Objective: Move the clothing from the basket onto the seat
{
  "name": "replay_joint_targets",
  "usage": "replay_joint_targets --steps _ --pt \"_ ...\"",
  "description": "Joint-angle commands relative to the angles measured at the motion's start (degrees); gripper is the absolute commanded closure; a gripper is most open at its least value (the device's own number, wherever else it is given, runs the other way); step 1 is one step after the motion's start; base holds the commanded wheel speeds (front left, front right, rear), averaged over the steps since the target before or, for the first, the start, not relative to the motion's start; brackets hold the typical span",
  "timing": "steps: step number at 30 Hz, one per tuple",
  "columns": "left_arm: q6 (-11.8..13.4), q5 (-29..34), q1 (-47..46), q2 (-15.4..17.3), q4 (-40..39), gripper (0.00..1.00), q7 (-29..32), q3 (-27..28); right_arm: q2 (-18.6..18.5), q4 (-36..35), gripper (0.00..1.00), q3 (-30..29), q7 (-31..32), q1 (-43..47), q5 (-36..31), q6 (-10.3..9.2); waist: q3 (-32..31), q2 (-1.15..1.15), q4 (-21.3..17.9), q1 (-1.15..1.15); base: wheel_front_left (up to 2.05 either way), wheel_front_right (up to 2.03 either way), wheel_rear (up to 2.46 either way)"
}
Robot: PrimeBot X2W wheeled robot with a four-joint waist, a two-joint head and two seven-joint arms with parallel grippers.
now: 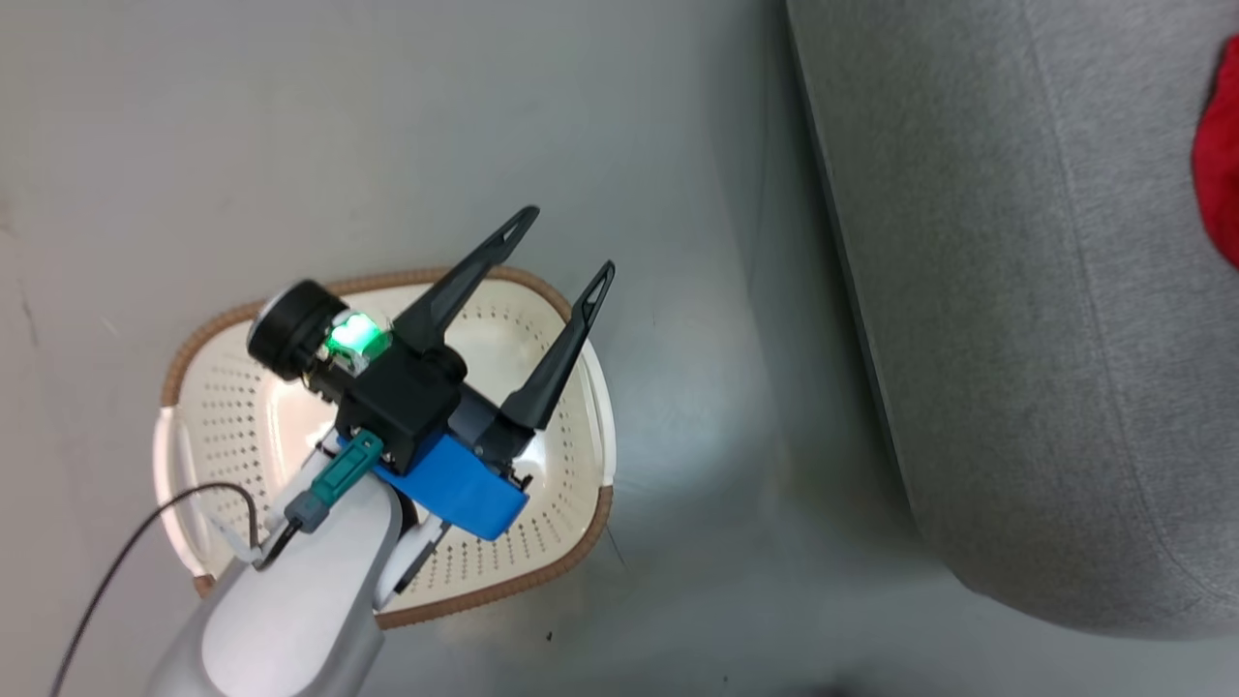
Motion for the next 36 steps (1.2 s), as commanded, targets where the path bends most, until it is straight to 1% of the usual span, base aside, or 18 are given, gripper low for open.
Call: replay_joint_targets --steps 1,7,15,19,22,27,33,36 --pt "0.19 -0.42 1.52 -0.33 0.4 0.0 -0.17 0.59 0.01 -0.17 0.0 0.57 -0.4 1.86 -0.44 -0.06 -3.55 0.0 0.64 0.0 0.0 0.0 0.0" --pt "-0.05 -1.3 6.73 -2.68 2.23 0.0 -0.17 3.27 1.28 -2.96 0.0 3.81 0.31 8.23 -1.79 -0.06 -12.14 0.0 2.3 0.0 0.0 0.0 0.0" --pt "-0.29 -2.51 16.57 -5.72 4.62 0.0 -0.17 8.91 5.36 -11.13 0.0 9.01 2.54 19.71 -2.44 -0.06 -24.03 0.0 4.57 0.0 0.0 0.0 0.0" --pt "-0.39 -2.68 20.91 -6.75 5.2 0.0 -0.17 12.24 8.41 -16.16 0.0 11.97 3.49 25.59 -1.84 -0.06 -28.51 0.0 5.8 0.0 0.0 0.0 0.0" --pt "-0.45 -2.5 23.71 -7.38 5.24 0.0 -0.17 14.55 10.53 -19.93 0.0 13.87 4.03 30.06 -1.85 -0.06 -30.95 0.0 6.91 0.0 0.0 0.0 0.0" --pt "-0.41 -2.35 27.17 -8.23 4.67 0.0 -0.17 18.78 14.32 -24.6 0.0 16.77 4.28 36.0 -1.97 -0.06 -33.16 0.0 8.81 0.0 0.0 0.0 0.0" --pt "-0.56 -1.94 30.19 -9.03 4.54 0.0 -0.17 23.3 18.04 -26.83 0.0 19.67 3.72 41.3 -2.81 -0.06 -35.19 0.0 10.93 0.0 0.0 0.0 0.0" --pt "-0.64 -1.86 31.02 -9.19 4.79 0.0 -0.17 25.12 19.26 -27.3 0.0 20.83 2.98 42.91 -3.52 -0.06 -35.84 0.0 11.88 0.0 0.0 0.0 0.0"
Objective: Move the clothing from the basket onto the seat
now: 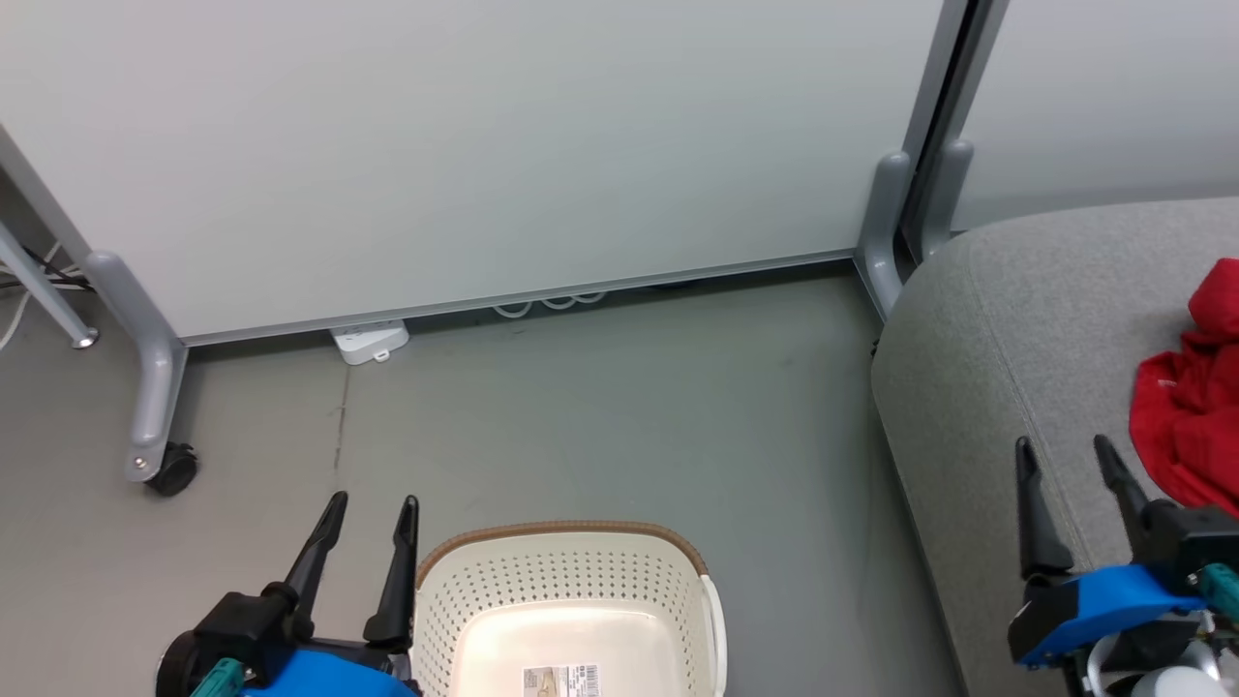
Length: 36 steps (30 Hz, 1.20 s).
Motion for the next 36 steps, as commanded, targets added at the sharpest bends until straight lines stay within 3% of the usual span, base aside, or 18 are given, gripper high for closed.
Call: replay_joint_targets --steps 1,17,36 --pt "-0.08 0.2 0.91 0.0 0.27 0.0 -0.17 1.07 0.78 -0.58 0.0 0.74 -0.61 1.33 -0.76 -0.06 -0.82 0.0 0.98 0.01 0.0 0.0 0.0" --pt "-0.33 0.94 1.8 -0.28 3.51 0.0 -0.17 5.07 2.43 -1.87 0.0 5.71 -1.75 6.28 -1.49 -0.06 -2.46 0.0 2.31 0.01 0.0 0.0 0.0" --pt "-0.37 0.19 1.4 0.23 4.21 0.0 -0.17 3.66 2.45 -0.55 0.0 7.28 -2.33 5.96 -0.08 -0.06 -1.85 0.0 2.15 0.01 0.0 0.0 0.0"
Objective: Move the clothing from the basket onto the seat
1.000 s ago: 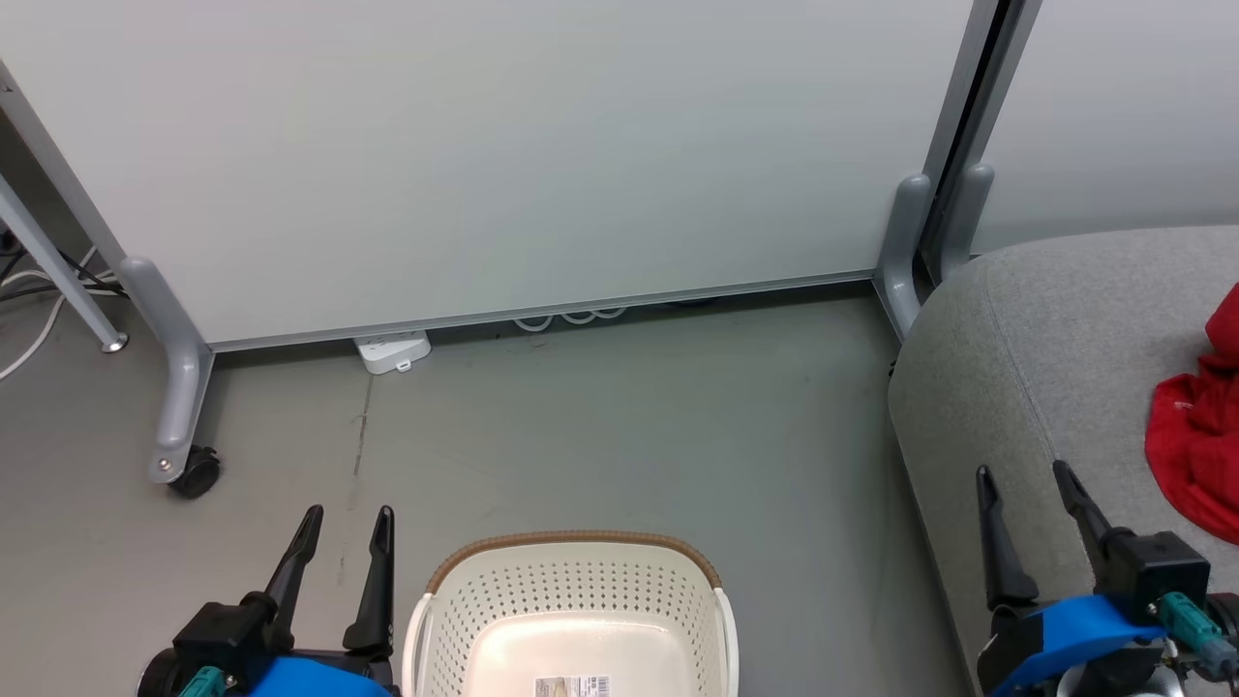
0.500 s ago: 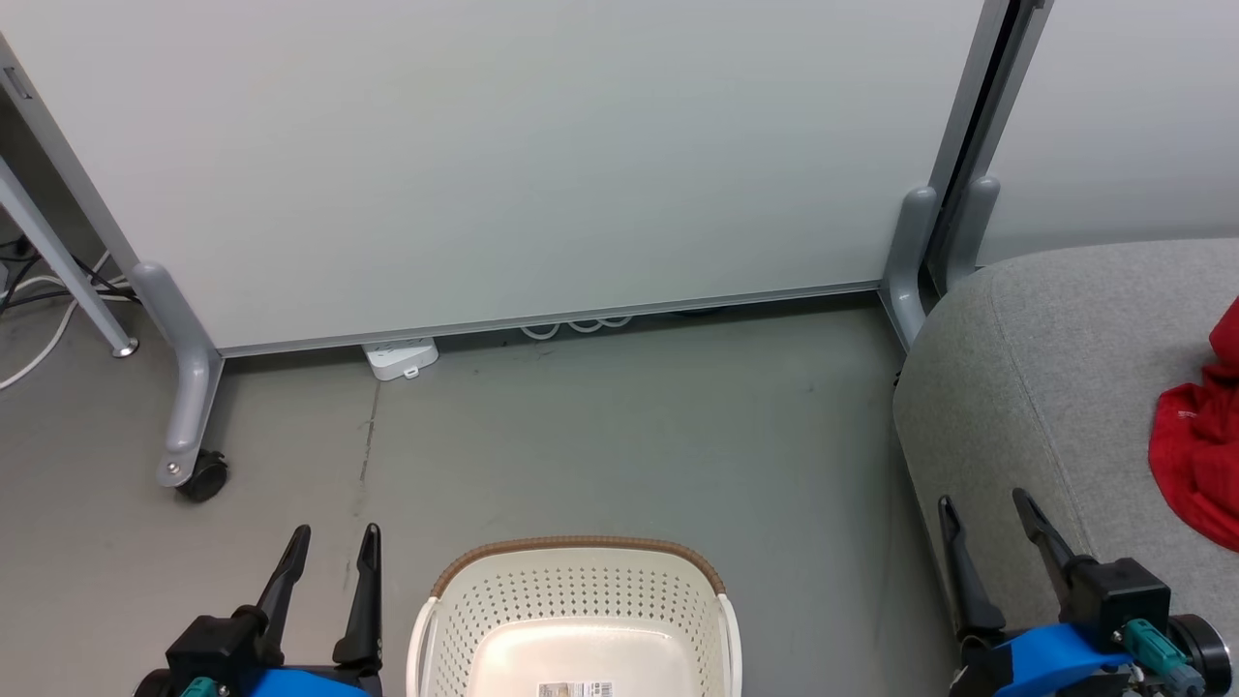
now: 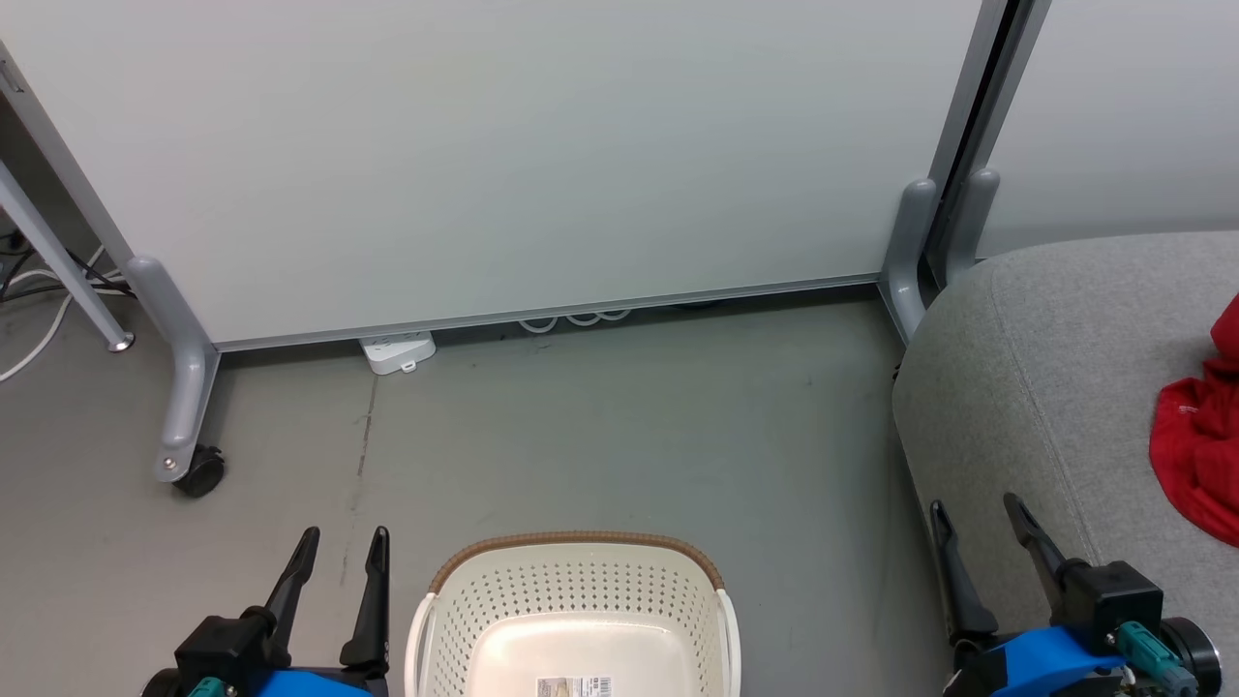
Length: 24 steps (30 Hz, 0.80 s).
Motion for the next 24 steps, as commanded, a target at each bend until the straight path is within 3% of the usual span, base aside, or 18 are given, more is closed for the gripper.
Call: replay_joint_targets --steps 1,5,6,14,24 --pt "-0.26 -0.2 0.21 0.49 0.08 0.0 -0.17 -0.02 0.17 0.09 0.0 0.04 -0.38 0.29 0.1 -0.06 0.02 0.0 -0.01 0.0 0.0 0.0 0.0" --pt "-0.26 -0.29 0.19 0.46 0.24 0.0 -0.17 -0.22 0.17 0.32 0.0 0.17 -0.46 0.19 0.27 -0.06 0.14 0.0 -0.05 0.0 0.0 0.0 0.0" --pt "0.0 -0.36 0.01 0.0 0.15 1.0 0.01 -0.24 0.0 0.27 1.0 0.06 -0.07 -0.02 0.24 0.0 0.15 0.0 -0.06 0.0 0.0 0.0 0.0" --pt "0.07 -0.51 2.1 -1.27 4.09 1.0 0.41 -0.83 0.05 4.75 1.0 -0.03 0.2 0.65 0.38 0.01 0.16 0.0 -0.07 0.01 0.0 0.0 0.0" --pt "0.03 -11.17 1.45 -1.41 2.79 1.0 3.35 0.94 0.06 5.1 1.0 -0.71 1.78 -0.59 12.97 0.0 0.1 0.0 -0.2 0.01 0.0 0.0 0.0"
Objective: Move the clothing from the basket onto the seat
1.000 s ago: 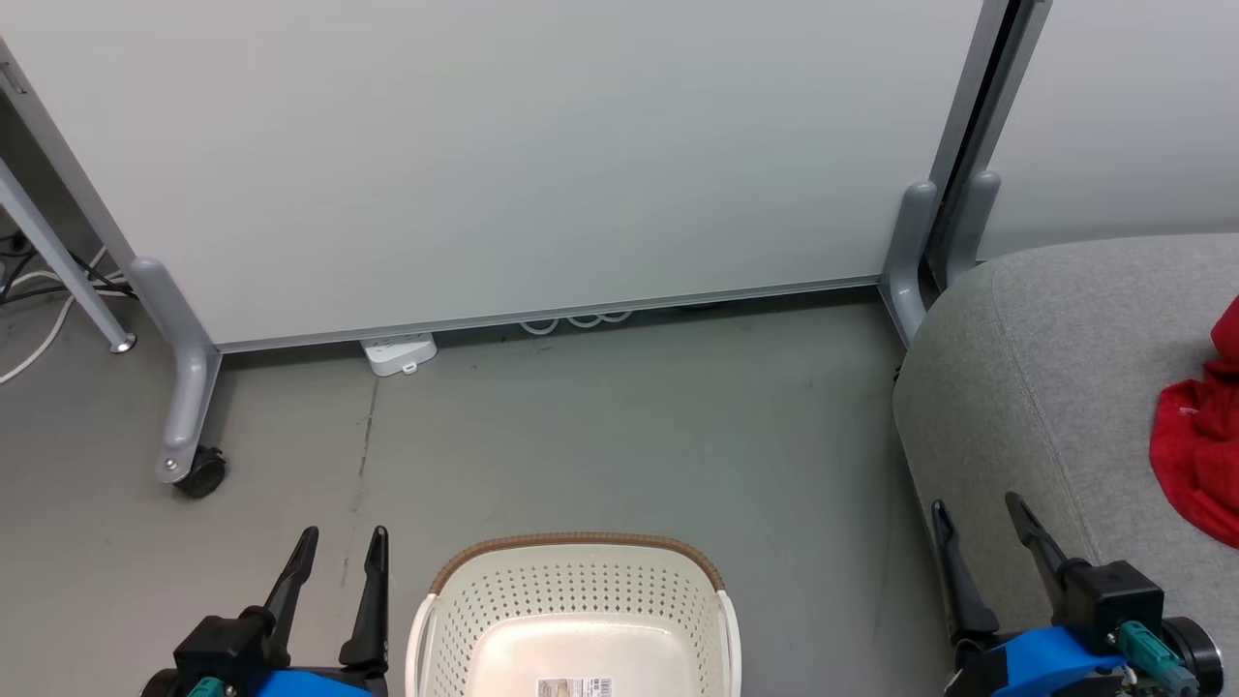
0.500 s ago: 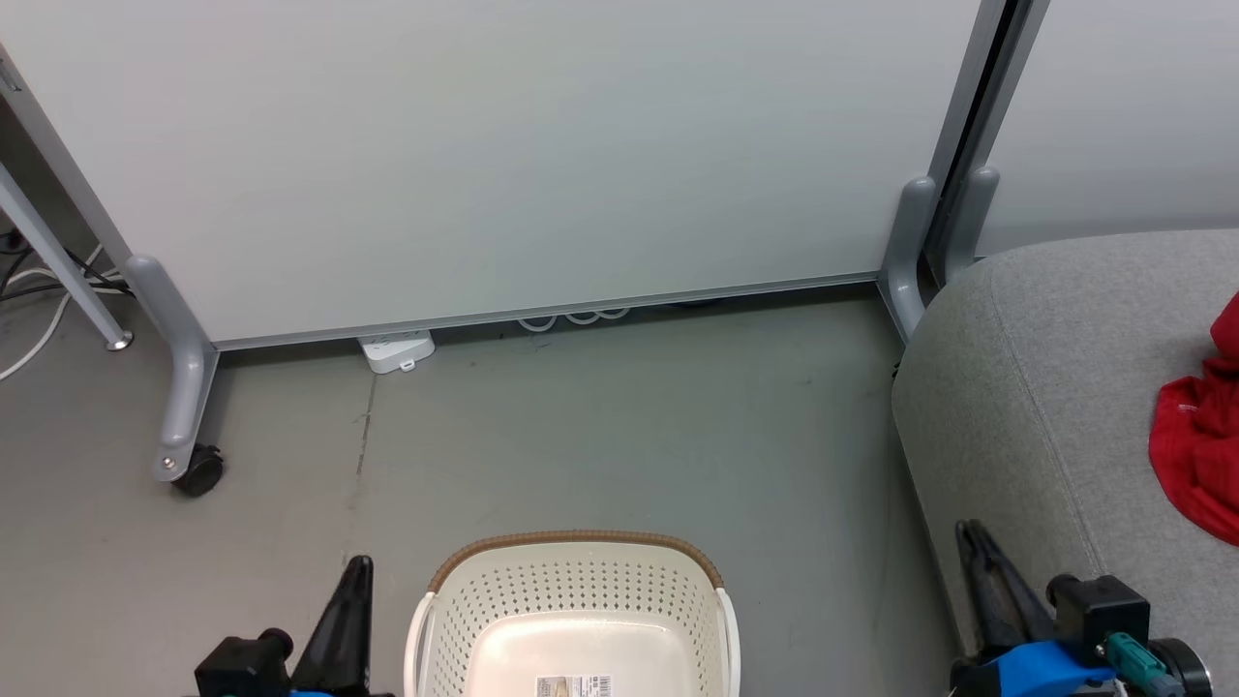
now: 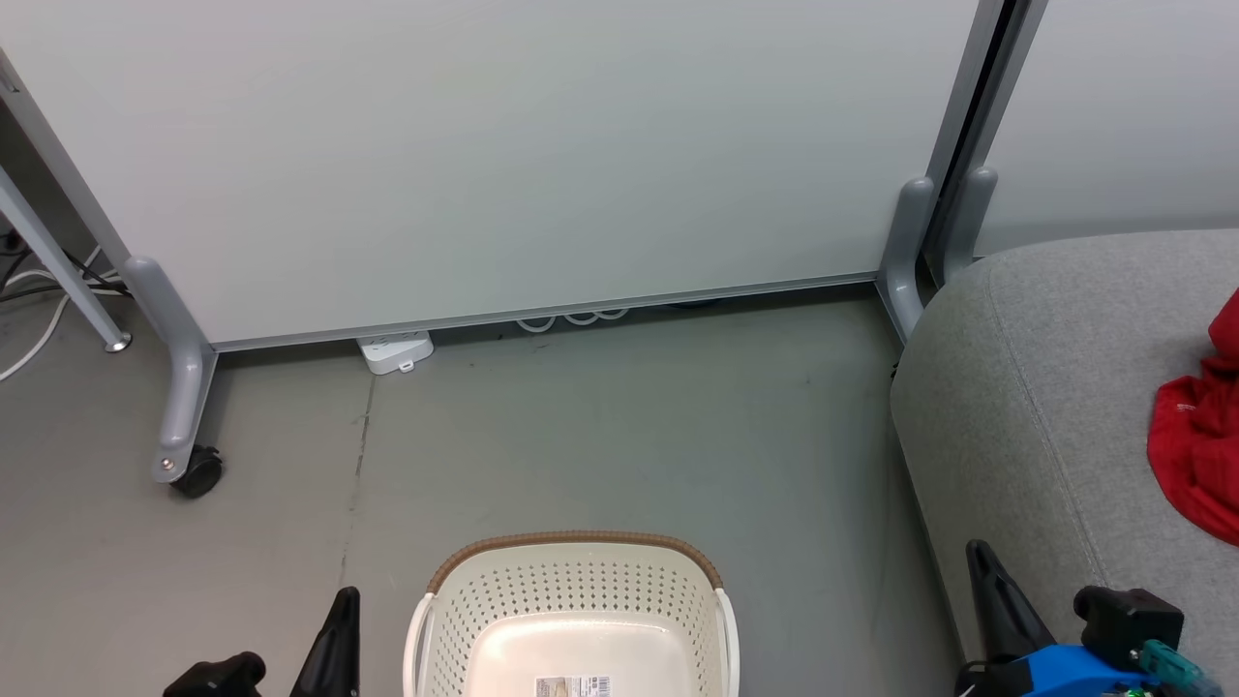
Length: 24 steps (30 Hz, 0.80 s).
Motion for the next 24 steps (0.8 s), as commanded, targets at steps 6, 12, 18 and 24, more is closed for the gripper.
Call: replay_joint_targets --steps 6,12,18,24 --pt "-0.07 -7.16 -1.53 0.14 -1.87 1.0 1.77 1.43 -0.04 -0.67 1.0 -0.49 0.92 -1.75 8.51 -0.01 -0.04 0.0 -0.08 -0.01 0.0 0.0 0.0" --pt "-0.09 -12.57 -1.87 0.07 -2.54 1.0 3.21 2.29 -0.03 -0.56 1.0 -0.77 1.66 -2.37 14.9 -0.01 -0.07 0.0 -0.16 -0.01 0.0 0.0 0.0" --pt "-0.12 -17.61 -2.17 0.0 -3.16 1.0 4.58 3.1 -0.03 -0.43 1.0 -1.04 2.37 -2.89 20.81 -0.02 -0.1 0.0 -0.24 -0.01 0.0 0.0 0.0" --pt "-0.14 -22.34 -2.48 -0.06 -3.75 1.0 5.86 3.87 -0.03 -0.31 1.0 -1.29 3.01 -3.45 26.39 -0.02 -0.13 0.0 -0.32 -0.01 0.0 0.0 0.0"
